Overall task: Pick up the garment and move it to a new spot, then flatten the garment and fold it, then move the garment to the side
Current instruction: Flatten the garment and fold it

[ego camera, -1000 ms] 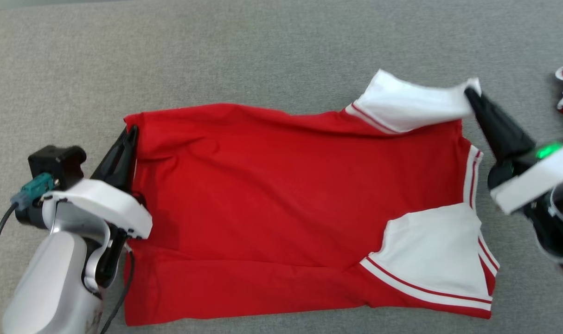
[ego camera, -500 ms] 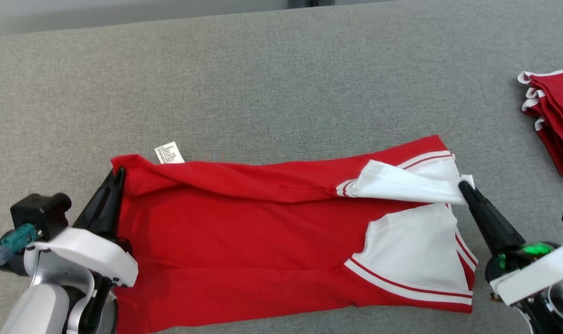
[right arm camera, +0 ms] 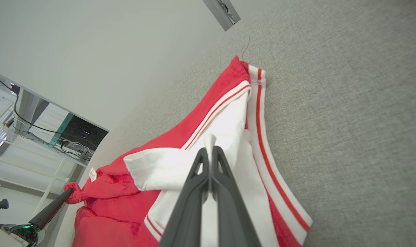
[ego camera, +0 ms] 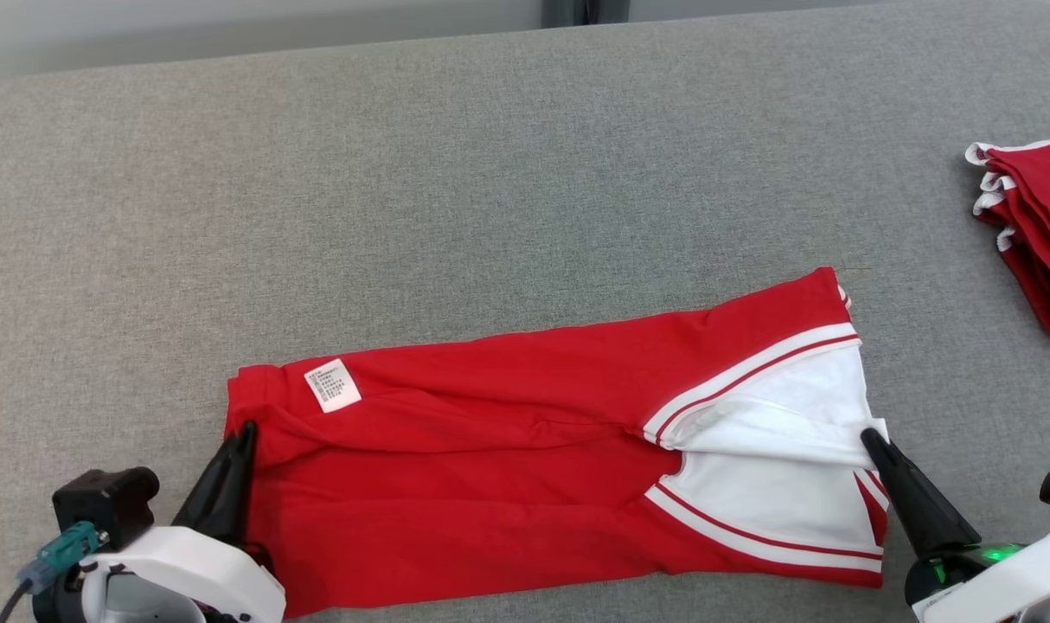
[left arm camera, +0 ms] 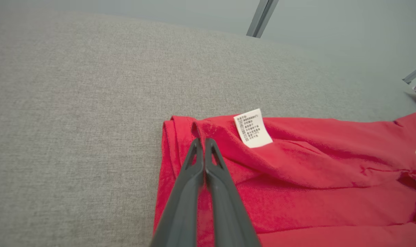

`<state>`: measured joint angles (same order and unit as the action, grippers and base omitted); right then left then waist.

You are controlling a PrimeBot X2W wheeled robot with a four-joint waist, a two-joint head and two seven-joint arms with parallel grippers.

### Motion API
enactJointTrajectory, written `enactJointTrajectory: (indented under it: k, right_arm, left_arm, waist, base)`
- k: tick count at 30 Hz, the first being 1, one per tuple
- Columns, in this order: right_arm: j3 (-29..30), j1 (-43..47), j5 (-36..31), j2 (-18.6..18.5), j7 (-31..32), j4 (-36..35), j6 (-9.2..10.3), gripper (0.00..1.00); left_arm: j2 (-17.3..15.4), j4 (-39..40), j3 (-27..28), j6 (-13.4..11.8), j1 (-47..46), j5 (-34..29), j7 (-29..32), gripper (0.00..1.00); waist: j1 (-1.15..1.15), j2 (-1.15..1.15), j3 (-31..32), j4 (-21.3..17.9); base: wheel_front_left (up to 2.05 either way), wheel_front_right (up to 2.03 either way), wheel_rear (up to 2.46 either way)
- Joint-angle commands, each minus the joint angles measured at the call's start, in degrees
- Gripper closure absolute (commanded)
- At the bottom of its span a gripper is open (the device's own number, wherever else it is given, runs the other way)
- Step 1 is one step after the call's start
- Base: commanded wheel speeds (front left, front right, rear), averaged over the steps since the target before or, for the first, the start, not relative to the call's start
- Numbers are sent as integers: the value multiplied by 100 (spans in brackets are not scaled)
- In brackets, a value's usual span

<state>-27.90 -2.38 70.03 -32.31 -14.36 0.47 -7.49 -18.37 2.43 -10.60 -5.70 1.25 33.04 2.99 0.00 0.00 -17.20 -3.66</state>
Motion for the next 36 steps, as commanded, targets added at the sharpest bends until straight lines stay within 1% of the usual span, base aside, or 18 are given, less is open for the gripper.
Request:
enactJointTrajectory:
  k: [1,2,3,4,8,11,14,15,16,18,21,27,32,36]
  right_arm:
    - [37,15,-110,-18,-4,62,-1,97]
    - [30,-4,-185,53,-4,114,-2,68]
    - [30,-31,-306,91,-5,183,-2,40]
    - [44,-61,-449,105,-8,234,-2,0]
    - [287,-152,-1112,323,-47,405,-1,0]
    - [666,-186,-1668,587,-82,439,-1,0]
    - [1177,-212,-2275,876,-89,397,-1,0]
    - [1376,-194,-2448,1012,-87,352,-1,0]
    - [1726,-130,-2820,1227,-85,308,-1,0]
    - [2032,-132,-3121,1462,-83,148,-1,0]
    - [2348,-128,-3537,1682,-84,78,-1,0]
    - [2638,-59,-4332,1869,-85,171,-1,0]
    - [2613,74,-4657,1926,-84,283,-1,0]
    - [2647,177,-4860,1929,-51,380,-1,0]
  left_arm:
    - [7,-31,4,-49,25,60,-4,74]
    - [51,-80,-17,-43,33,63,-22,8]
    - [75,-128,-38,-35,23,49,-61,0]
    - [124,-187,-45,-22,6,69,-108,0]
    - [303,-318,3,-118,-81,-21,-531,0]
    - [424,-313,21,-136,-125,-121,-971,0]
    - [529,-298,69,-206,-227,-249,-1370,0]
    - [561,-283,98,-235,-258,-282,-1467,0]
    - [636,-250,116,-233,-327,-346,-1611,0]
    - [678,-227,160,-267,-422,-442,-1703,0]
    - [744,-216,236,-316,-585,-609,-1779,0]
    - [734,-278,351,-263,-635,-983,-1821,0]
    - [762,-294,508,-170,-366,-1225,-1820,0]
    - [759,-449,525,-67,-142,-1367,-1821,0]
  waist:
    - [0,0,-4,10]
    - [0,0,-9,20]
    - [0,0,-12,29]
    - [0,0,-15,36]
    - [0,0,-15,36]
    - [0,0,9,33]
    - [0,0,44,40]
    - [0,0,60,42]
    - [0,0,96,50]
    - [0,0,137,60]
    - [0,0,206,68]
    - [0,0,398,103]
    - [0,0,564,175]
    - [0,0,648,234]
  base:
    - [0,0,0]
    - [0,0,0]
    - [0,0,0]
    - [0,0,0]
    - [0,0,0]
    - [0,0,0]
    - [0,0,0]
    - [0,0,0]
    - [0,0,0]
    - [0,0,0]
    - [0,0,0]
    - [0,0,0]
    - [0,0,0]
    - [0,0,0]
